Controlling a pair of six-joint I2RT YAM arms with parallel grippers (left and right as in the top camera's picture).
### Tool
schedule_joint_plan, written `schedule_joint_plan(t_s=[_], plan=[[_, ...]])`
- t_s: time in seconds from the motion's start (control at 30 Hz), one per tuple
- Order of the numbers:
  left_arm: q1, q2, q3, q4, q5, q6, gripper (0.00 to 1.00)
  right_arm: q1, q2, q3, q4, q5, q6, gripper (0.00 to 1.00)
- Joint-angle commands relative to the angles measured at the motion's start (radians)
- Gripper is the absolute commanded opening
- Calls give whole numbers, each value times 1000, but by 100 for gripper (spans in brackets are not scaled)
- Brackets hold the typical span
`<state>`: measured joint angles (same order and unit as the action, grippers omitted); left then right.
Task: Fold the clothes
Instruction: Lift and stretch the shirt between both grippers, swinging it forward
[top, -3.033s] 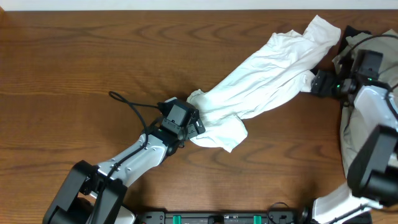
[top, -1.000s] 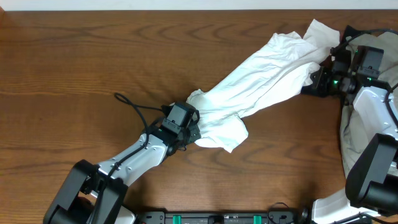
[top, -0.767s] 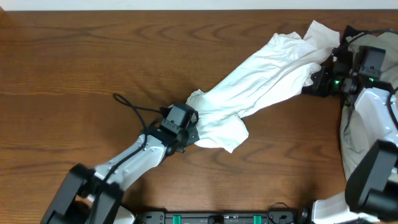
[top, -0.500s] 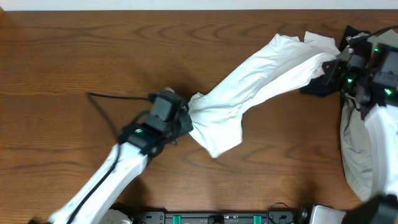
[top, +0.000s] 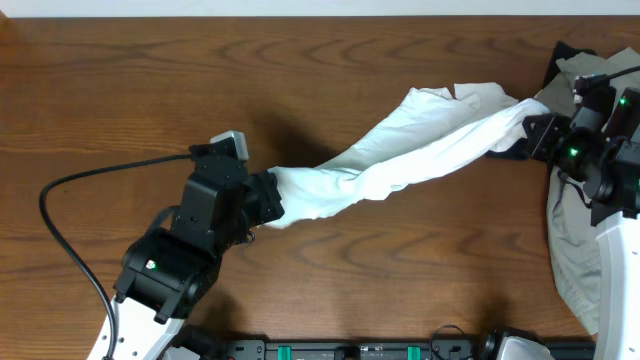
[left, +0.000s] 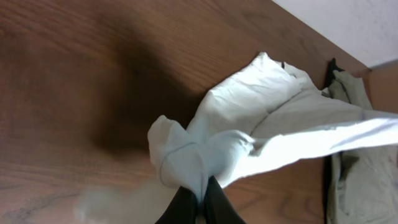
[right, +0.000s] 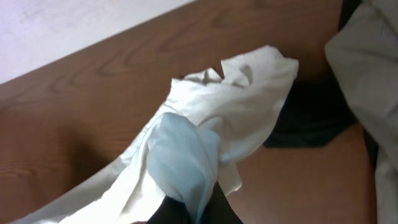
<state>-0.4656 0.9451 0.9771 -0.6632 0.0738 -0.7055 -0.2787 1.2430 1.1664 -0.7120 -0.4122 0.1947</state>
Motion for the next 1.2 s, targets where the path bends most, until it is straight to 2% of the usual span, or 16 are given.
schedule_joint_plan(t_s=[0.0,0.2,0.4,0.63,0.8,1.17], plan=[[9,-7,27,-3,-42,18,6,5,-34,18,-27,-10,14,1],[40,-14,196,-92,-48,101,6,5,-126,52,-68,34,14,1],[42,-14,418,-238,-147,135,6,33,-199,215,-194,133,14,1],[42,-13,596,-299,-149,164,6,82,-185,466,-371,177,18,1],[42,-13,740,-383,-205,172,6,84,-182,605,-436,177,18,1],[42,-12,970,-480,-225,171,6,84,-183,753,-519,176,45,1]])
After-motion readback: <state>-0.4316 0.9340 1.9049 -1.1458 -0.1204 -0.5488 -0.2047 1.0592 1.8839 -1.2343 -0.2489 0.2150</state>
